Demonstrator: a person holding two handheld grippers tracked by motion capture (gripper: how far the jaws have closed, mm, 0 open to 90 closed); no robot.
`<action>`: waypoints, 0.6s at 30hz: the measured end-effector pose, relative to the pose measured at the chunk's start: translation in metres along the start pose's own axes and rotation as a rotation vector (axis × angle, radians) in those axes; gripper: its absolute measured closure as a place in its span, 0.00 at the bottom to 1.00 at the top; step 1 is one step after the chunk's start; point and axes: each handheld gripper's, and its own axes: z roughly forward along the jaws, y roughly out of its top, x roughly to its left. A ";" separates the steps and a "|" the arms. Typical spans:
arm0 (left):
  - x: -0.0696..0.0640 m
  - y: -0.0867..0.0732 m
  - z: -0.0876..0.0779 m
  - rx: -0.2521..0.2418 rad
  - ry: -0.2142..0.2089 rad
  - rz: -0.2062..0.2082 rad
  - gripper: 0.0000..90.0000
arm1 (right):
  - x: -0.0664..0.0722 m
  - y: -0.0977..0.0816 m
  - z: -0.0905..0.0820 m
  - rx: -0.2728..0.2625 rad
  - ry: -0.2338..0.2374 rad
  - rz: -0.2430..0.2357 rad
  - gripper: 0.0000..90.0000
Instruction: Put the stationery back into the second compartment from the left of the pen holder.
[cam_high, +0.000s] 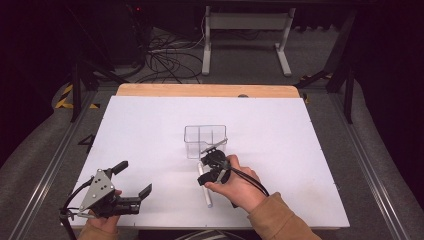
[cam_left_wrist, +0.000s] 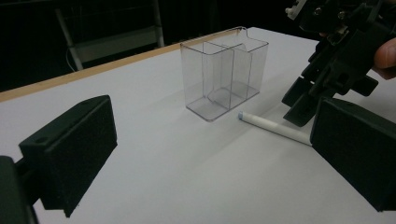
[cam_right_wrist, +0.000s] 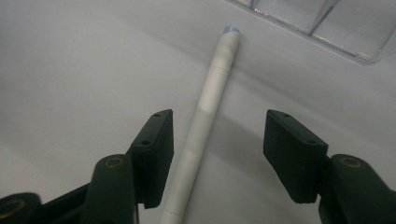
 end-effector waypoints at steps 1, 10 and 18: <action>0.000 0.000 0.000 -0.001 -0.001 0.000 0.02 | 0.001 0.000 0.001 0.009 -0.003 0.003 0.50; 0.001 0.000 0.000 0.000 -0.001 0.004 0.02 | 0.007 0.002 0.013 0.055 -0.028 0.004 0.53; 0.000 -0.001 0.001 0.000 -0.004 0.002 0.02 | 0.013 0.005 0.020 0.078 -0.080 0.004 0.61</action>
